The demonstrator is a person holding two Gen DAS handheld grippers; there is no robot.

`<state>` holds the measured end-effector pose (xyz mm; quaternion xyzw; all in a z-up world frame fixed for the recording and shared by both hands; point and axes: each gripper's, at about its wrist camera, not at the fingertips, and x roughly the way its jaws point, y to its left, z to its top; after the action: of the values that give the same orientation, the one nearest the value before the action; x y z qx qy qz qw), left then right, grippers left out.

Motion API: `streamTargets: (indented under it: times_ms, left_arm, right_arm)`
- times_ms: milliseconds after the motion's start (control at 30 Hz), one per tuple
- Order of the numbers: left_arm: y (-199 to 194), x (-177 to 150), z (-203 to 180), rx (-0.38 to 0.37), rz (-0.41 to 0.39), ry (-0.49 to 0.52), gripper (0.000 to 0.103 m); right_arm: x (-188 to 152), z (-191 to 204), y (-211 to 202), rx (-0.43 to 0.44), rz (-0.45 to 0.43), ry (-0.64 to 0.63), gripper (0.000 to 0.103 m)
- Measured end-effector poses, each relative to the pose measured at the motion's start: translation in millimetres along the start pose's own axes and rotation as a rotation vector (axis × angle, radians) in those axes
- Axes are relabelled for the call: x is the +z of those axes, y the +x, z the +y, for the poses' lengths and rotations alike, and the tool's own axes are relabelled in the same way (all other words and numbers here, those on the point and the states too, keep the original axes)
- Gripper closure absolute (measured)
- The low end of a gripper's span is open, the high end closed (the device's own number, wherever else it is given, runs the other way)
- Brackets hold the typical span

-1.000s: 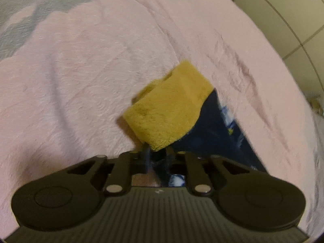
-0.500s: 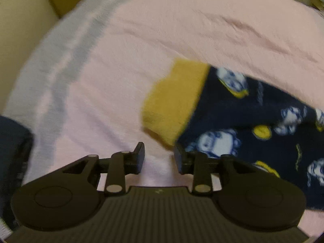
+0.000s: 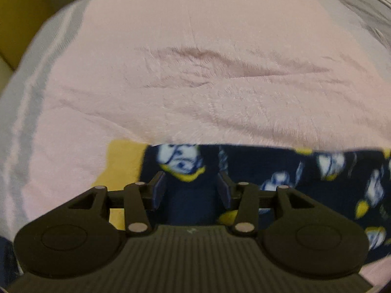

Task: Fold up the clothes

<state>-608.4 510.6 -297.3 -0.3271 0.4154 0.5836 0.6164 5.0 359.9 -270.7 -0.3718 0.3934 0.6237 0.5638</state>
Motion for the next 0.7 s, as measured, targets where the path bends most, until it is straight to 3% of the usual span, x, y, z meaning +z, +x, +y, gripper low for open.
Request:
streamTargets:
  times_ms: [100,267,400,467,533,600,700]
  left_arm:
    - [9,9,15,-0.033,0.013,-0.153,0.059]
    - [34,17,48,-0.052,0.053,-0.425,0.055]
    - [62,23,62,-0.072,0.113,-0.562,0.055]
    - [73,24,61,-0.049,0.132,-0.569,0.063]
    - [81,25,58,-0.017,0.139,-0.554,0.098]
    - [77,27,55,-0.019,0.095,-0.533,0.102]
    - [59,33,60,-0.047,-0.035,-0.537,0.103]
  right_arm:
    - [16,21,6,0.058,-0.028,-0.085,0.057]
    - [29,43,30,0.137,0.017,-0.159,0.057]
    - [30,53,54,0.161,0.071,-0.213,0.056]
    - [30,55,66,0.186,0.095,-0.215,0.056]
    - [31,59,79,0.198,0.127,-0.240,0.057]
    - [32,61,81,0.214,0.122,-0.267,0.100]
    - [38,58,68,0.228,0.055,-0.257,0.103]
